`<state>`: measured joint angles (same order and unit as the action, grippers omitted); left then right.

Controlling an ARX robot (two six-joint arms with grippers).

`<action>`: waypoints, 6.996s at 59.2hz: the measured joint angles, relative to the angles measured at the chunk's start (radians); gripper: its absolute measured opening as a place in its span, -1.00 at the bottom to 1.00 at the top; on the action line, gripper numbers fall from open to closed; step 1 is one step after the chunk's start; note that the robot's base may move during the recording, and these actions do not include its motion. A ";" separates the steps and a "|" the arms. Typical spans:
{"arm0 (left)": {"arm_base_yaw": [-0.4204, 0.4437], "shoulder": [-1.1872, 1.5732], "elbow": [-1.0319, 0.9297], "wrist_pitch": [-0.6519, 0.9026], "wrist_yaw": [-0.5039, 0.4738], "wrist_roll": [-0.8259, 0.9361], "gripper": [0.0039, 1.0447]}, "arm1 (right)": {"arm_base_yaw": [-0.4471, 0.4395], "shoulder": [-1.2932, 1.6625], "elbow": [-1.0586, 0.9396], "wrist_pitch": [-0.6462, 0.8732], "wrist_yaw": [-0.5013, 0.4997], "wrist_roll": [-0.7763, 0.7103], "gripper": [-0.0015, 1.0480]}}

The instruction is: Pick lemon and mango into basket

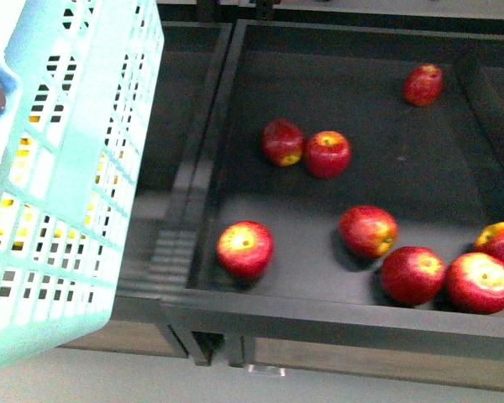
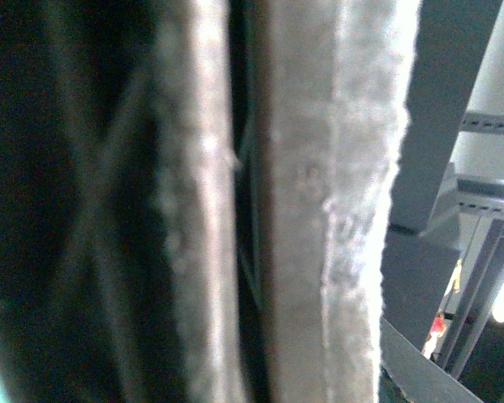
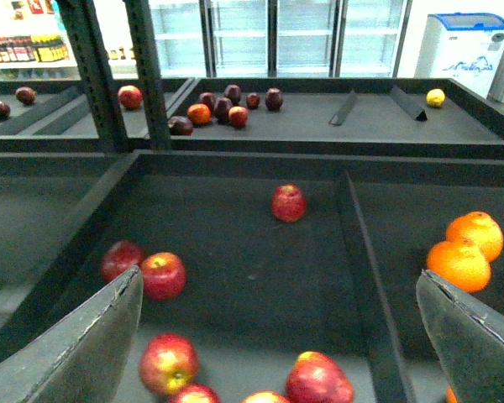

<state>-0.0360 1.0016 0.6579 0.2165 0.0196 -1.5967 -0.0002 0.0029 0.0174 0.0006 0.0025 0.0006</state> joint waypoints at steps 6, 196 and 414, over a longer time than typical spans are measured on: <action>0.000 -0.002 0.000 0.000 0.001 -0.002 -0.45 | 0.000 0.001 0.000 -0.002 -0.003 0.000 0.83; -0.465 0.740 0.698 -0.374 0.142 0.932 -0.69 | -0.001 0.001 -0.001 -0.002 -0.005 0.000 0.83; -0.469 0.740 0.704 -0.394 0.140 0.956 -0.69 | -0.544 2.653 1.566 0.027 -0.238 -0.177 0.18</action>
<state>-0.5049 1.7412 1.3617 -0.1780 0.1600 -0.6411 -0.5442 2.6556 1.5833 0.0277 -0.2356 -0.1761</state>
